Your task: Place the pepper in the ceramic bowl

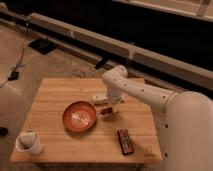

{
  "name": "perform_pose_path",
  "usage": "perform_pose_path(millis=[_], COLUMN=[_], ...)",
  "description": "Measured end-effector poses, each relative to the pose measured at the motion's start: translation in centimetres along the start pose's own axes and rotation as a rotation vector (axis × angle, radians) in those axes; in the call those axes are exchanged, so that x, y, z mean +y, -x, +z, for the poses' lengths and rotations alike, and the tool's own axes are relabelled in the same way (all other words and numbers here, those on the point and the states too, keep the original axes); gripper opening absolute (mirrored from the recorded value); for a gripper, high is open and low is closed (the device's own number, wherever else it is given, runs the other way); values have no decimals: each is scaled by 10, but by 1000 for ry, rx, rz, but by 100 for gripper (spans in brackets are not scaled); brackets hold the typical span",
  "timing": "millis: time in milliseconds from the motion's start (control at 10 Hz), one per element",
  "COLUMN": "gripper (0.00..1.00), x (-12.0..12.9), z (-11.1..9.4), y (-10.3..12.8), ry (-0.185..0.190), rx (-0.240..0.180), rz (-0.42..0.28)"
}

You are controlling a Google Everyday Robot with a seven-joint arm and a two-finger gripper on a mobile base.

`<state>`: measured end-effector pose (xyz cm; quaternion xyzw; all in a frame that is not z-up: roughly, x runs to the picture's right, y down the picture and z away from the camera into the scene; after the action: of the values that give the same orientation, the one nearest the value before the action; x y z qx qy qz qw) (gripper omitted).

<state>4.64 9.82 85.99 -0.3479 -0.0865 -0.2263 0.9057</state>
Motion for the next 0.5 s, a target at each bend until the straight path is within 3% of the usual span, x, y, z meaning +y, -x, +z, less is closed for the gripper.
perform_pose_path(millis=[300, 500], gripper=[0, 0], x=[-3, -8], z=[-47, -54], y=[5, 30], ry=[-35, -28], rx=[28, 50], rz=[-18, -59])
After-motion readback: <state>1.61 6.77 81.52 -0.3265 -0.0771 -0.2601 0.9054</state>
